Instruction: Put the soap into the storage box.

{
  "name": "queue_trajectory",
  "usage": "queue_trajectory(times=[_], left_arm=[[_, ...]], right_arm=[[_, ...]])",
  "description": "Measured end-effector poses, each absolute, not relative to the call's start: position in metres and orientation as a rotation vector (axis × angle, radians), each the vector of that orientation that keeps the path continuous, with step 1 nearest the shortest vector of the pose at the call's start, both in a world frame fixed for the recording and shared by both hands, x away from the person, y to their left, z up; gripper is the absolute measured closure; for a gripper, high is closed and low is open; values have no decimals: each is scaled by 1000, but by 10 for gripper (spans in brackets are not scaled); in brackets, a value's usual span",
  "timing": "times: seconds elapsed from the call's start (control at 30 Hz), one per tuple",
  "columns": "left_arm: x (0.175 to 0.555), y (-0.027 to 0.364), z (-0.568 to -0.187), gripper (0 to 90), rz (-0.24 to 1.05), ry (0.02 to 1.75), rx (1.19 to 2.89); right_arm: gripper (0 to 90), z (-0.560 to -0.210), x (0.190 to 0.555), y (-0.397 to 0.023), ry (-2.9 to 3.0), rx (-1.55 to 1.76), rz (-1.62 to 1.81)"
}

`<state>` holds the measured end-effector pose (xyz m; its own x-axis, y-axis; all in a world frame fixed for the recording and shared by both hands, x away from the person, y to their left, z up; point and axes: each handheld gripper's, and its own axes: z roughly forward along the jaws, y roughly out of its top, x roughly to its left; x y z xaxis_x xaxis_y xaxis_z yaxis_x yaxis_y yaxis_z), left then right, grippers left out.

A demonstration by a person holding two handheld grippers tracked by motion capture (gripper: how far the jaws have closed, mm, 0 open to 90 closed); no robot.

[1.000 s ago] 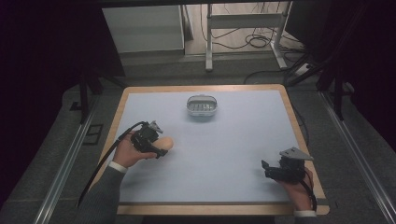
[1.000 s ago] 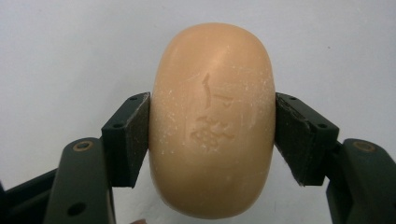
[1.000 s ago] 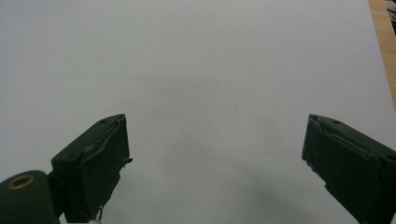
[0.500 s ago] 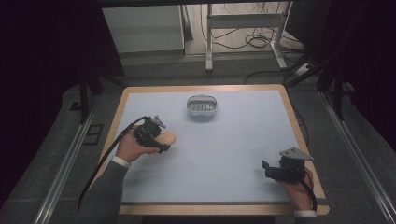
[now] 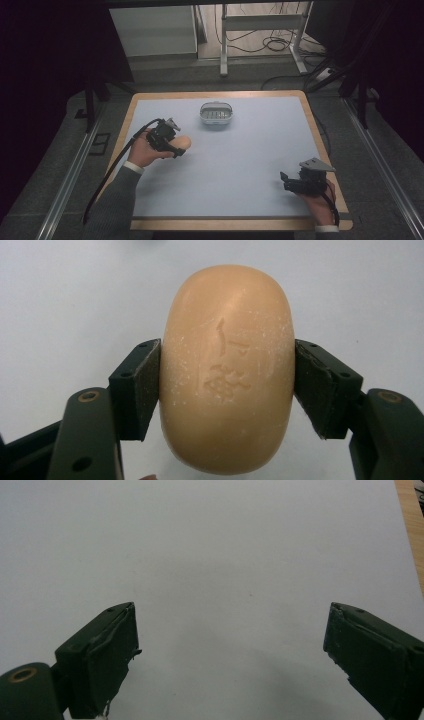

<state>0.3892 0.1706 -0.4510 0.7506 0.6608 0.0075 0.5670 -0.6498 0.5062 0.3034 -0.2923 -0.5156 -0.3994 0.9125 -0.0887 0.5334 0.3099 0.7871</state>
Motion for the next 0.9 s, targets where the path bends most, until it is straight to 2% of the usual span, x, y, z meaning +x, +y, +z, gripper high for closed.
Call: queue_trajectory(times=[0.9], left_arm=[[416,158,-440,326,285,908,2481]], right_arm=[[71,-517,304,-293,2053,1279,926]])
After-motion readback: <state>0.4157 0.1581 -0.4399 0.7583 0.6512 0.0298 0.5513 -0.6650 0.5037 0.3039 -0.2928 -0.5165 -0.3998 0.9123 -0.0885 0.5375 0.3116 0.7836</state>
